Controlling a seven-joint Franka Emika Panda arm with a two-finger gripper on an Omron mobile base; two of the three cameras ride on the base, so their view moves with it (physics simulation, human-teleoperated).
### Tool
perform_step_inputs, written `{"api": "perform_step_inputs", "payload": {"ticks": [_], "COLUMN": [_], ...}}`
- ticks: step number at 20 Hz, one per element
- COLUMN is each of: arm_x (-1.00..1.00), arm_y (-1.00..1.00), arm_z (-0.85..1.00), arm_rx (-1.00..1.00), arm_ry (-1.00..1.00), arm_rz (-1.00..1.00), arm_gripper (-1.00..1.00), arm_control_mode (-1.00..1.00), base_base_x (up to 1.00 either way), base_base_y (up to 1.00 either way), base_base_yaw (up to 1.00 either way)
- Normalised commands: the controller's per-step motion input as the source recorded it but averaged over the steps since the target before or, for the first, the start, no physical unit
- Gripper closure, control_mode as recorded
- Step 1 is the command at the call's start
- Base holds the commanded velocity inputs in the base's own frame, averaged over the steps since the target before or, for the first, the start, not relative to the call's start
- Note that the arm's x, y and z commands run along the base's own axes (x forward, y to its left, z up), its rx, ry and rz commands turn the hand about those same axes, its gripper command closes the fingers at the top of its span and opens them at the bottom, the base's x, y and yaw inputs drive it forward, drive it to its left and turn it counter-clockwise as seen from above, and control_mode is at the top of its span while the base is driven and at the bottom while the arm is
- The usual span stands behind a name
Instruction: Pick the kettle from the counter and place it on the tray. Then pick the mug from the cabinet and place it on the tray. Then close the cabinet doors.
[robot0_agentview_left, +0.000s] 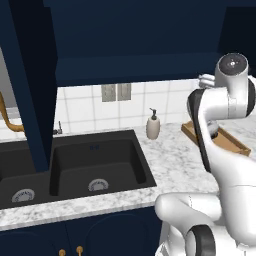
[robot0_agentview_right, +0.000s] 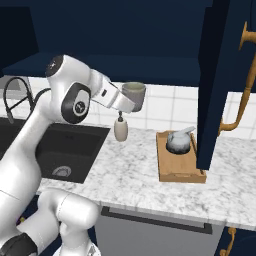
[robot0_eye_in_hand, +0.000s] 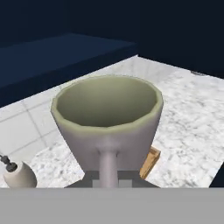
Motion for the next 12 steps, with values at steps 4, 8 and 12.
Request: {"api": "perform_step_inputs", "payload": {"ticks": [4,8,12], "arm_x": [0.03,0.27,0.52], "arm_y": [-0.09,-0.28,-0.32], "arm_z": [-0.75,-0.89,-0.74], "arm_rx": [0.02,-0.01,0.0], "arm_ry": [0.07,-0.09,-0.03], "arm_rz": [-0.35,-0.19,-0.12], "arm_gripper": [1.0,1.0,1.0], "arm_control_mode": [-1.0,-1.0,-1.0], "base_base_x": [0.0,0.0,0.0], "base_base_y": [0.0,0.0,0.0], "base_base_yaw": [0.0,0.0,0.0]}}
